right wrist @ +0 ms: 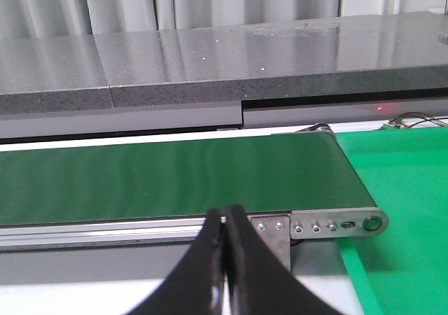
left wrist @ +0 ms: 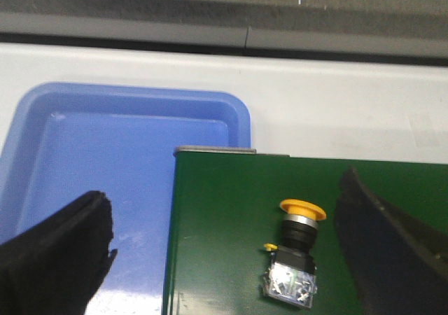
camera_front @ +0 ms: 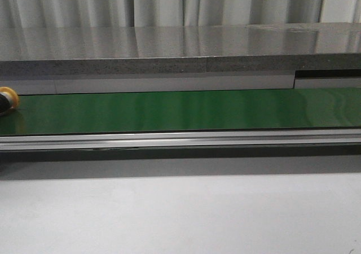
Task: Move button from left to right
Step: 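Raise the left gripper while the belt carries the button toward the right arm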
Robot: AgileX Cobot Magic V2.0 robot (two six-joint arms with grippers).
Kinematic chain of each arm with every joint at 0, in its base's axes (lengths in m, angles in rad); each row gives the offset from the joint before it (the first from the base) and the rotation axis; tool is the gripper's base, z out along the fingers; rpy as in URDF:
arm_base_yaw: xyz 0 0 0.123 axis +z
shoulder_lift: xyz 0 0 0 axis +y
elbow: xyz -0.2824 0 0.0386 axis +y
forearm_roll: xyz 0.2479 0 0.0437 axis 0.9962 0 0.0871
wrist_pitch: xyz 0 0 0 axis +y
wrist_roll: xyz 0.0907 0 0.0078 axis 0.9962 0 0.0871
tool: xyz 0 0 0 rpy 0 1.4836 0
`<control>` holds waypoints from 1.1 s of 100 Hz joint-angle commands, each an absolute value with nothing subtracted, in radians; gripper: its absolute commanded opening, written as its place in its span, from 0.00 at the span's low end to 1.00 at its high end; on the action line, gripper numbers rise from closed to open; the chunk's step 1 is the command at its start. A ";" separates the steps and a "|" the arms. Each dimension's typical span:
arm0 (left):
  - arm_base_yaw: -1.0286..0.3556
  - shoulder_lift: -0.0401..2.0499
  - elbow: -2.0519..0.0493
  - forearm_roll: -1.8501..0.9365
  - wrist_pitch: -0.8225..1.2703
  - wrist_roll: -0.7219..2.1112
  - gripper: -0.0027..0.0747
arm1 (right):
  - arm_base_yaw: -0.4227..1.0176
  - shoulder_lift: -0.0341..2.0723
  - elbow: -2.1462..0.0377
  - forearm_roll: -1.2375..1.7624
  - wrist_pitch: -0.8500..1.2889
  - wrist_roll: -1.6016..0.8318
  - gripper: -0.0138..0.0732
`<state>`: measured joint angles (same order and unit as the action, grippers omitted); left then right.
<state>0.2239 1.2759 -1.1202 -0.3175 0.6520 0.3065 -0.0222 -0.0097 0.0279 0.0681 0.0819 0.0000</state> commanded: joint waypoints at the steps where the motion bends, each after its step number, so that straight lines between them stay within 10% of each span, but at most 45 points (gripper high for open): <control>1: 0.185 1.151 -1.066 -0.349 0.483 0.310 0.84 | -0.019 -0.028 0.010 0.063 0.000 0.000 0.08; 36: -0.037 0.818 -0.709 -0.341 0.170 0.364 0.84 | -0.019 -0.028 0.010 0.063 0.000 0.000 0.08; 110: -0.046 0.179 -0.342 -0.390 0.094 0.364 0.84 | -0.019 -0.028 0.010 0.063 0.000 0.000 0.08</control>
